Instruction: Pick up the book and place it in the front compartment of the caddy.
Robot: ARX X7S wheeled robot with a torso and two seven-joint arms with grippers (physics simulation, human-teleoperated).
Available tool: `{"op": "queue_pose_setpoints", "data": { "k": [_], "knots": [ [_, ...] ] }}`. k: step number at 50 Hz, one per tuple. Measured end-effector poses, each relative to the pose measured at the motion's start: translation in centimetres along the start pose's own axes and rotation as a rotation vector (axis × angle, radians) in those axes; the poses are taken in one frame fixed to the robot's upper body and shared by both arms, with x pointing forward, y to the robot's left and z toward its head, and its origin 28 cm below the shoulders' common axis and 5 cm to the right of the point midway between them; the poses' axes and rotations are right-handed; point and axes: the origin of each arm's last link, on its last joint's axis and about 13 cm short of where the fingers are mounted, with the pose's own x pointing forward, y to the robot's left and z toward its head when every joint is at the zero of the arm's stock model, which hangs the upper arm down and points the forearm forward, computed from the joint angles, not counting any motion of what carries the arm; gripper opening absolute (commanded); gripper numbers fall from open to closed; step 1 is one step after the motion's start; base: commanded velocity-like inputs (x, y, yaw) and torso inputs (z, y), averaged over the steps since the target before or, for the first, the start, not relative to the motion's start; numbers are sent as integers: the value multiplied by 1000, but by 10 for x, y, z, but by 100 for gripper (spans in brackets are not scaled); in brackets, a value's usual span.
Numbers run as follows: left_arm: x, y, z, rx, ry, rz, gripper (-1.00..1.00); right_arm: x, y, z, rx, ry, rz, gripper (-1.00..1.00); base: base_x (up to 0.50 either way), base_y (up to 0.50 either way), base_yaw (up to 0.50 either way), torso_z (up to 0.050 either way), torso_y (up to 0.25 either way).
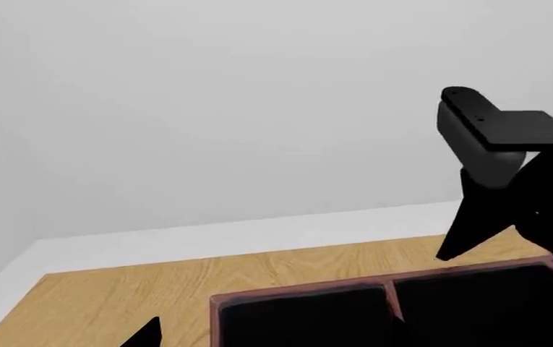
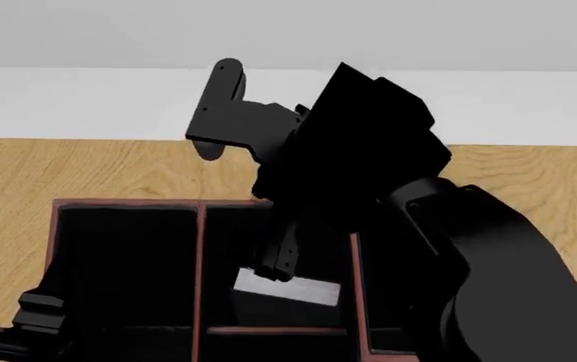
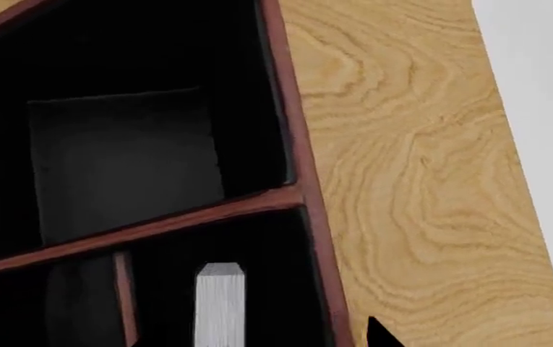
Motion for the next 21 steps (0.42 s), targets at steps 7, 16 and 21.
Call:
{"op": "queue_pose_setpoints", "data": {
  "k": [7, 16, 21],
  "knots": [
    [-1, 0, 0, -2, -1, 0, 100, -9, -4, 7, -57, -4, -108, 100, 0, 0, 0, 0, 0],
    [-3, 0, 0, -5, -4, 1, 100, -29, 6, 22, -107, -68, -195, 100, 0, 0, 0, 0, 0],
    [-3, 1, 0, -7, -5, 1, 100, -44, 19, 27, -107, -115, -265, 100, 0, 0, 0, 0, 0]
  ]
}}
